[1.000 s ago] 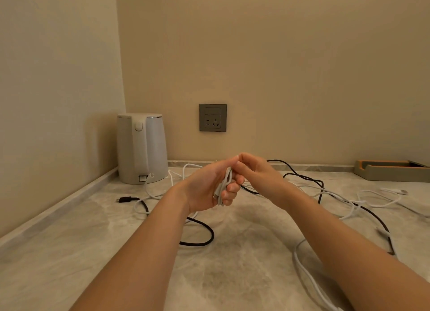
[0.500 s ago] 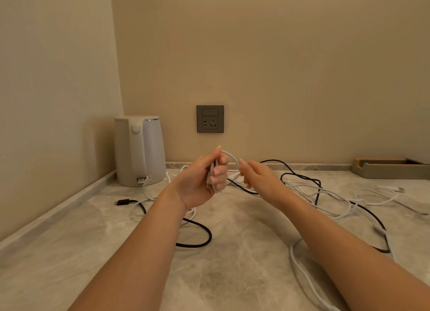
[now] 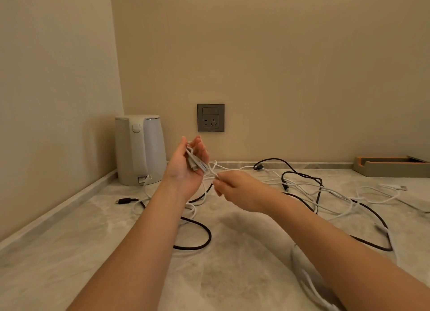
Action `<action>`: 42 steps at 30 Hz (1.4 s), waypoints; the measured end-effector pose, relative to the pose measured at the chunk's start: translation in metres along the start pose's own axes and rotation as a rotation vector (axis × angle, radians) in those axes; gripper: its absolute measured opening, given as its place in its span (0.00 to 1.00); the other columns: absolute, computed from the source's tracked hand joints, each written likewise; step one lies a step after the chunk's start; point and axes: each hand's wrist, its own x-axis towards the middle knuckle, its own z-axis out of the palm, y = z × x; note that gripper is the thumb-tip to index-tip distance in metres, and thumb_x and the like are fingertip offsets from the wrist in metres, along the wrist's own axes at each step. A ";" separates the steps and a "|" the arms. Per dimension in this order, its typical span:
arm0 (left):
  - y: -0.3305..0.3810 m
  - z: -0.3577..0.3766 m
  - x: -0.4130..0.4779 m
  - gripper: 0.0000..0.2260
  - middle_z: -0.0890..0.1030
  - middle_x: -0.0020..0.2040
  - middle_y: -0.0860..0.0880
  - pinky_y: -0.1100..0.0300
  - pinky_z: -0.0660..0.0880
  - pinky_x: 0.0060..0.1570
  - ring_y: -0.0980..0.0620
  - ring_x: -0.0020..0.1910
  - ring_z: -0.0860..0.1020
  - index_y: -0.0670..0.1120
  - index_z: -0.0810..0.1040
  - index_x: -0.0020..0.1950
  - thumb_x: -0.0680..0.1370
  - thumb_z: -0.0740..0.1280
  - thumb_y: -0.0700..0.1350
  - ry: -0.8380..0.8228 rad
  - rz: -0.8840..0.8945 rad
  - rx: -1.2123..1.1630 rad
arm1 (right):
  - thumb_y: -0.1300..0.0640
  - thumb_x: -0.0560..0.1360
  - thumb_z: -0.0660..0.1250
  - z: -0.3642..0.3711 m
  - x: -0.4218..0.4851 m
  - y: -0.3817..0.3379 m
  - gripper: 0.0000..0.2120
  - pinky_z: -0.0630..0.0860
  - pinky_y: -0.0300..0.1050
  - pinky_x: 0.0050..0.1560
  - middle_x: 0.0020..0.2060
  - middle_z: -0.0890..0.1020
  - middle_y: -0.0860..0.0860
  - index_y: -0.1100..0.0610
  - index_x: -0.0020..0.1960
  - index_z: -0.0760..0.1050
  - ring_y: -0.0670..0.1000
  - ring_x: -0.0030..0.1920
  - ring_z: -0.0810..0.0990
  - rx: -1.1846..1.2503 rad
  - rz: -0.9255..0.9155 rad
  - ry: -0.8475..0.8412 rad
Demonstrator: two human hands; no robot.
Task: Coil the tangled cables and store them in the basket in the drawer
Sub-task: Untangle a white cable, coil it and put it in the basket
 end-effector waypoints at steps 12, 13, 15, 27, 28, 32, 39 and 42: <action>-0.010 0.003 0.009 0.22 0.83 0.38 0.39 0.63 0.81 0.36 0.48 0.37 0.84 0.33 0.73 0.49 0.84 0.50 0.50 0.158 0.216 0.132 | 0.57 0.81 0.55 -0.020 -0.013 -0.024 0.12 0.63 0.46 0.36 0.35 0.70 0.51 0.56 0.39 0.66 0.57 0.38 0.70 -0.603 -0.032 0.167; -0.012 0.003 0.009 0.22 0.83 0.39 0.40 0.63 0.81 0.36 0.49 0.37 0.84 0.33 0.73 0.48 0.84 0.50 0.50 0.179 0.241 0.181 | 0.56 0.80 0.55 -0.022 -0.013 -0.023 0.15 0.64 0.46 0.36 0.32 0.69 0.51 0.55 0.35 0.63 0.57 0.37 0.70 -0.570 -0.020 0.192; -0.016 0.003 0.010 0.21 0.82 0.42 0.39 0.63 0.80 0.36 0.49 0.37 0.83 0.32 0.72 0.52 0.84 0.50 0.49 0.205 0.280 0.282 | 0.55 0.80 0.57 -0.026 -0.012 -0.021 0.18 0.66 0.45 0.36 0.29 0.68 0.49 0.54 0.31 0.61 0.57 0.37 0.71 -0.520 -0.011 0.249; -0.027 0.003 0.007 0.17 0.79 0.38 0.39 0.66 0.77 0.27 0.52 0.26 0.80 0.32 0.70 0.55 0.84 0.51 0.46 0.223 0.074 0.813 | 0.55 0.74 0.70 -0.032 -0.007 0.004 0.04 0.69 0.38 0.33 0.29 0.75 0.47 0.54 0.45 0.75 0.45 0.29 0.71 0.165 -0.030 0.404; -0.026 0.003 0.005 0.19 0.80 0.37 0.40 0.65 0.77 0.28 0.53 0.25 0.80 0.31 0.70 0.56 0.85 0.51 0.46 0.206 0.040 0.848 | 0.59 0.74 0.69 -0.035 -0.008 0.007 0.03 0.72 0.39 0.34 0.29 0.75 0.49 0.55 0.46 0.75 0.45 0.30 0.71 0.458 -0.021 0.352; -0.021 -0.001 0.002 0.20 0.81 0.33 0.44 0.65 0.77 0.29 0.53 0.27 0.81 0.34 0.76 0.49 0.84 0.51 0.48 0.150 -0.019 1.050 | 0.65 0.78 0.62 -0.033 -0.009 0.014 0.08 0.74 0.38 0.37 0.35 0.77 0.51 0.55 0.52 0.75 0.46 0.32 0.73 0.921 -0.041 0.184; -0.023 0.000 -0.006 0.23 0.73 0.26 0.48 0.67 0.66 0.21 0.56 0.20 0.69 0.44 0.71 0.39 0.83 0.48 0.57 -0.031 -0.310 1.045 | 0.66 0.79 0.60 -0.021 -0.005 0.016 0.08 0.66 0.32 0.30 0.33 0.77 0.52 0.58 0.53 0.75 0.41 0.27 0.70 0.751 -0.069 0.365; -0.018 -0.002 -0.005 0.29 0.66 0.21 0.52 0.69 0.59 0.17 0.59 0.16 0.61 0.42 0.70 0.37 0.80 0.44 0.63 -0.166 -0.475 0.973 | 0.65 0.77 0.63 -0.017 -0.003 0.019 0.07 0.66 0.28 0.30 0.32 0.73 0.54 0.61 0.55 0.75 0.39 0.26 0.69 0.700 -0.097 0.392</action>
